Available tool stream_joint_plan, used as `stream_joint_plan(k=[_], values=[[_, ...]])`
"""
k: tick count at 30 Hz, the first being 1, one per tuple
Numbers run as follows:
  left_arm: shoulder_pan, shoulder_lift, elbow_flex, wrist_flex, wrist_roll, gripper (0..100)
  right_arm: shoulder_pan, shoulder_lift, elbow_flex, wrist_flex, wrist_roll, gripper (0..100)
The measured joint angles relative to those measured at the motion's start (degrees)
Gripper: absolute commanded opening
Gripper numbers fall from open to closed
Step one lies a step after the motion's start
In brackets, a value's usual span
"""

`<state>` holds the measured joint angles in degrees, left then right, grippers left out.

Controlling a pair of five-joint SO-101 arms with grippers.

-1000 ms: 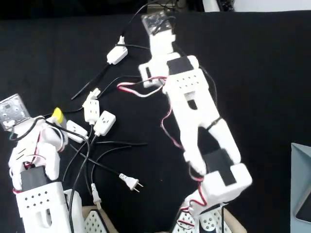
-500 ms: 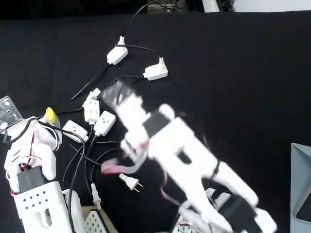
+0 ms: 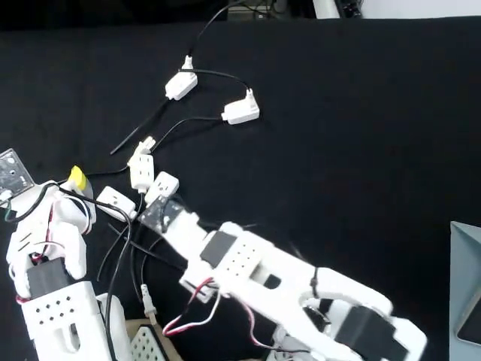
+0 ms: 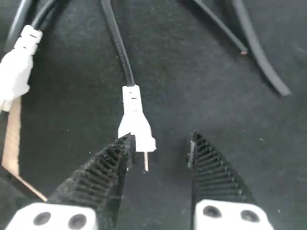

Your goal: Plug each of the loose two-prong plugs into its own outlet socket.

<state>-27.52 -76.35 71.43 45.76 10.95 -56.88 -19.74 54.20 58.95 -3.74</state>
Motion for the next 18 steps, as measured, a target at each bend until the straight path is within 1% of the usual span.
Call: stream_joint_plan(k=[3, 8, 18], values=[[0.0, 0.0, 0.0, 0.0, 0.0, 19, -1.05, 4.22, -0.79, -1.76, -0.44, 17.8], [0.0, 0.0, 0.0, 0.0, 0.0, 19, -1.49, 9.76, -4.04, -1.85, -1.49, 17.7], [0.0, 0.0, 0.0, 0.0, 0.0, 19, -1.58, 12.57, -5.36, -2.46, -1.58, 17.6]])
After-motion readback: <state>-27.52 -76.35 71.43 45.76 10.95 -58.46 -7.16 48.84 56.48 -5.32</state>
